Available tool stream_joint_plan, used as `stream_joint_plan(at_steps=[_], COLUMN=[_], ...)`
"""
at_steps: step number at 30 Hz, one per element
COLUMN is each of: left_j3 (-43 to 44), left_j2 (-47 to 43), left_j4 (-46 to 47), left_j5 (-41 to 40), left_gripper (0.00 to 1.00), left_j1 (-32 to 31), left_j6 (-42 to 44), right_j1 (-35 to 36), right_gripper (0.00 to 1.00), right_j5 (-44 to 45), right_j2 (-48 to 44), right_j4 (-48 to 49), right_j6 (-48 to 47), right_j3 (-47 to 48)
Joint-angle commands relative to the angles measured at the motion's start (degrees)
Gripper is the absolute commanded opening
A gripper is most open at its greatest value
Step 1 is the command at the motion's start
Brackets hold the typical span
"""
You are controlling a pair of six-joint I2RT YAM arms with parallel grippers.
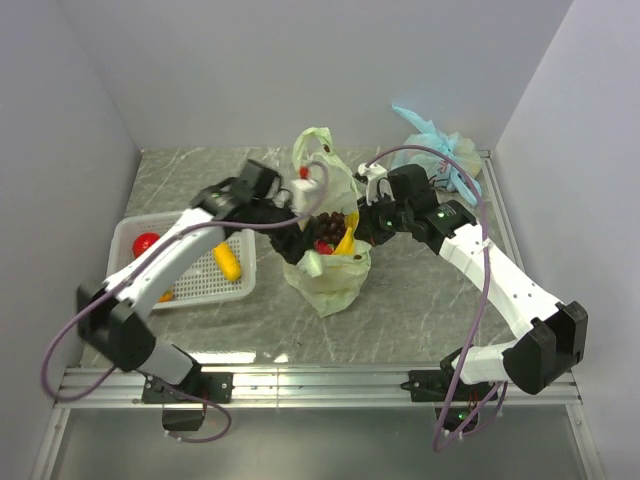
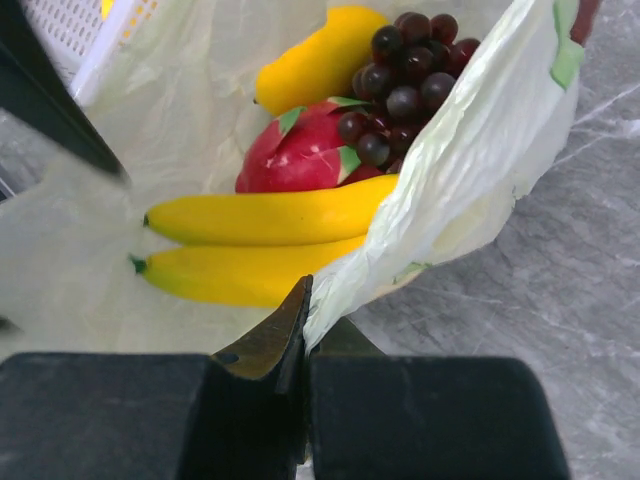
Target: Place the fake fruits into the plastic bag and tie a complex knot
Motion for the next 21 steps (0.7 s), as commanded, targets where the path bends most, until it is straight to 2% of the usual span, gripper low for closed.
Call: stream_joint_plan(at_steps=[1, 3, 4, 6, 7, 8, 11, 14, 16, 19, 20, 21], left_j3=[-5.0, -5.9, -6.1, -8.1, -8.8, -11.0, -15.2, -21.0, -21.5, -21.4, -21.6, -21.6], left_j2=[-12.0, -15.2, -17.5, -19.3, -20.2, -20.1, -18.8, -16.2, -13.6, -10.5, -9.6, -7.5], left_j4=[13.1, 15.5, 15.6, 15.2, 14.2, 11.1, 7.4, 6.2, 6.9, 9.5, 10.2, 10.5], left_j5=[-1.3, -2.7, -5.9, -14.6, -23.0, -26.5, -35.9, -39.1, -39.8, -40.4, -40.5, -40.4], left_gripper=[0.81, 0.8, 0.79, 0.74, 0.7, 0.66, 0.66, 0.67, 0.67, 0.75, 0.83, 0.84], left_j1=[10.6, 14.7, 17.5, 18.9, 19.4, 19.7, 22.3, 26.6, 28.6, 28.9, 28.9, 28.9], left_j6=[-3.8, -6.0, -6.8, -12.5, -14.5, -18.2, -25.6, -30.6, -31.8, -32.8, -33.0, -33.2], right_j1=[0.3, 0.3, 0.3, 0.3, 0.3, 0.3, 0.2, 0.3, 0.4, 0.4, 0.3, 0.3], right_gripper=[0.0, 0.0, 0.0, 0.0, 0.0, 0.0, 0.0, 0.0, 0.0, 0.0, 0.0, 0.0], right_j5=[0.3, 0.3, 0.1, 0.0, -0.1, -0.4, -0.4, -0.3, -0.2, -0.2, -0.2, -0.2], right_j2=[-2.4, -2.4, -2.2, -2.1, -1.9, -1.8, -1.4, -1.3, -1.4, -1.5, -1.5, -1.4], right_j4=[1.7, 1.8, 1.8, 2.1, 2.0, 2.1, 1.8, 1.5, 1.1, 1.2, 1.2, 1.2], right_j6=[-1.3, -1.4, -1.3, -1.2, -1.2, -1.2, -1.1, -1.1, -1.1, -1.1, -1.1, -1.0], right_j3=[-0.1, -0.2, -0.2, -0.2, -0.2, 0.2, 0.5, 0.8, 0.9, 0.5, 0.1, 0.0])
